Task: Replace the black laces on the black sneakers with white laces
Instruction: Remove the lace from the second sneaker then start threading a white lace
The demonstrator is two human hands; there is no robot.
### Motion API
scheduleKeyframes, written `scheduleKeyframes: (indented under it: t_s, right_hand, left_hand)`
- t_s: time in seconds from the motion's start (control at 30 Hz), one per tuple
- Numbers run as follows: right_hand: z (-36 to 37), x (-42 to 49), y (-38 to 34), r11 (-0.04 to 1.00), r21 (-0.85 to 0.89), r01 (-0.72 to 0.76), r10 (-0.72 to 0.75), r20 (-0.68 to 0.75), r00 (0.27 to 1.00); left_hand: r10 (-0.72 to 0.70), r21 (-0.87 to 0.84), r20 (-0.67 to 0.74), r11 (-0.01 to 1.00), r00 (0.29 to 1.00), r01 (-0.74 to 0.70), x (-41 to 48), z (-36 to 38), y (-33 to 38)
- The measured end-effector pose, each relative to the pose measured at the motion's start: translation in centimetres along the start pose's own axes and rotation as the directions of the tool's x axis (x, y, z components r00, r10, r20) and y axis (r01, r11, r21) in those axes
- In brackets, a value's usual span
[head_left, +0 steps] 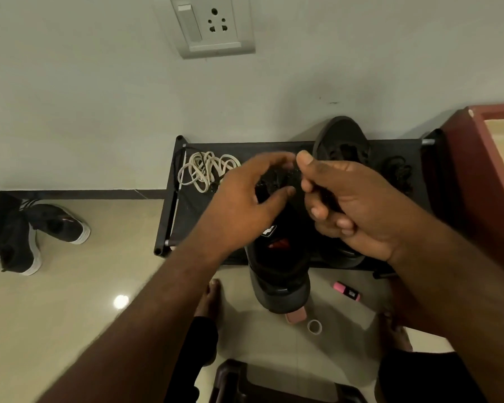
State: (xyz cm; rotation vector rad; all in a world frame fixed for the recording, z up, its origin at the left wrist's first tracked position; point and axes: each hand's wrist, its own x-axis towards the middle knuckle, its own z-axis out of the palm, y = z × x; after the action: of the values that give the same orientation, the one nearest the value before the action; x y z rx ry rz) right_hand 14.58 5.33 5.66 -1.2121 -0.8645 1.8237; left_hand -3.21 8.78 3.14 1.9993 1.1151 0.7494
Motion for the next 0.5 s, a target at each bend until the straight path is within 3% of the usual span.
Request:
scheduleKeyframes:
  t_s: [0.17,0.23,0.3,0.33,0.37,0.4,0.43,0.47,0.5]
  right_hand:
    - [1.4,-1.4,-0.6,0.951,0.285,-0.120,0.038,0.278,0.960]
    - [1.6,-1.1,-0.6,0.899,0.436,-0.042,-0.043,0.184,0.982]
    - [0.6,0.1,-0.5,0.823,0.528,0.209,-0.174,-0.116,0.978]
    - [-0.1,0.8,-0.4,0.820,0.438,0.368,-0.265,-0.280,0.923]
    - [-0.9,1.5,-0.2,0.841,0.227,0.491,-0.379,-0.400,0.835]
    - [-1.7,2.2,0.1,0.847,-0.066,0.527,-0.498,-0.444,0.745]
    - [-2.5,2.6,0.5,0.810,-0.348,0.472,-0.585,-0.419,0.694]
    - [-2.9,2.8,0.8,0.754,-0.544,0.368,-0.606,-0.359,0.710]
    - [-2.9,2.7,0.9,0.715,-0.646,0.269,-0.557,-0.294,0.777]
  left_hand:
    - [-0.081,-0.199,-0.093,0.978,0.992,0.062,0.4,1.6,-0.4]
    - [-0.032,-0.172,-0.048,0.985,0.998,0.023,0.4,2.2,0.0]
    - [0.046,-0.015,0.024,0.999,0.999,-0.046,0.2,2.9,0.6]
    - [0.091,0.051,0.068,0.994,0.994,-0.094,0.0,3.2,0.8]
    - [0.122,0.099,0.102,0.986,0.987,-0.132,0.0,3.3,1.0]
    - [0.145,0.135,0.112,0.978,0.983,-0.160,0.0,3.2,1.1]
    - [0.162,0.159,0.091,0.972,0.983,-0.175,0.1,3.0,1.0]
    - [0.162,0.172,0.036,0.971,0.986,-0.166,0.3,2.6,0.9]
    - [0.140,0.177,-0.046,0.976,0.989,-0.130,0.5,2.0,0.7]
